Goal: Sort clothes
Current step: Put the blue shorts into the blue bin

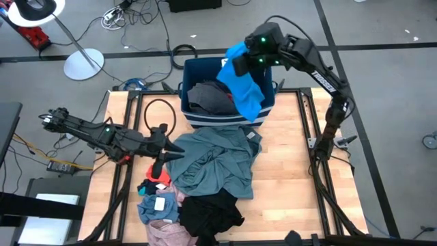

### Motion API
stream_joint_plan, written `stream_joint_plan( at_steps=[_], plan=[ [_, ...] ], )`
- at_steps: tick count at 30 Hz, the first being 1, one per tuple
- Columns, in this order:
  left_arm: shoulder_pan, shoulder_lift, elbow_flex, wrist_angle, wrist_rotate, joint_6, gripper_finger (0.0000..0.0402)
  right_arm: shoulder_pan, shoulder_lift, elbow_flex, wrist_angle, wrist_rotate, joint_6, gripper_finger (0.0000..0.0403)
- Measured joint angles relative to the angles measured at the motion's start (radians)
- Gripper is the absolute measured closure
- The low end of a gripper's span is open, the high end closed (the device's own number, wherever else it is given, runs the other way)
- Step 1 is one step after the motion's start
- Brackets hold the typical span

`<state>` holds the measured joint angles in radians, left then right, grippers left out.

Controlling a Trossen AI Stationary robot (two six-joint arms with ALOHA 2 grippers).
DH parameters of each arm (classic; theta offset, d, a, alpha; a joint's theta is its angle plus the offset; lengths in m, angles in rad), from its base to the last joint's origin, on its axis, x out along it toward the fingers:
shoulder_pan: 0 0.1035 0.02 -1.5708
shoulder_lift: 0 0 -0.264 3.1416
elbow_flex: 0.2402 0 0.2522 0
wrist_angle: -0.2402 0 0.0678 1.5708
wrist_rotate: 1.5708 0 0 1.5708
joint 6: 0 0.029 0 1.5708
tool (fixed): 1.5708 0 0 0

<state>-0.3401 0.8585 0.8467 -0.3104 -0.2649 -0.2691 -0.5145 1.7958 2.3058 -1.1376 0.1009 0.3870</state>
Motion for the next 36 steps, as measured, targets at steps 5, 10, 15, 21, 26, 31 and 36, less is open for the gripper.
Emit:
stream_joint_plan(
  at_steps=[5,10,15,21,26,31,36],
  plan=[
    [0.000,0.000,0.000,0.093,0.000,0.001,0.0310,-0.040,0.012,0.000,-0.016,0.040,-0.006,0.0367],
    [0.000,0.000,0.000,0.152,-0.017,0.005,0.0310,-0.086,0.016,0.000,-0.022,0.042,0.013,0.0370],
    [0.000,0.000,0.000,0.154,-0.106,0.004,0.0310,-0.102,0.020,0.000,-0.053,0.032,0.015,0.0368],
    [0.000,0.000,0.000,0.143,-0.213,-0.037,0.0310,-0.110,0.019,0.000,-0.087,-0.013,0.034,0.0366],
    [0.000,0.000,0.000,0.036,-0.292,-0.134,0.0310,-0.095,0.019,0.000,-0.235,-0.043,0.037,0.0347],
    [0.000,0.000,0.000,0.021,-0.274,-0.213,0.0310,-0.083,0.018,0.000,-0.278,-0.074,0.034,0.0295],
    [0.000,0.000,0.000,0.019,-0.273,-0.219,0.0310,-0.077,0.017,0.000,-0.277,-0.126,0.077,0.0233]
  ],
)
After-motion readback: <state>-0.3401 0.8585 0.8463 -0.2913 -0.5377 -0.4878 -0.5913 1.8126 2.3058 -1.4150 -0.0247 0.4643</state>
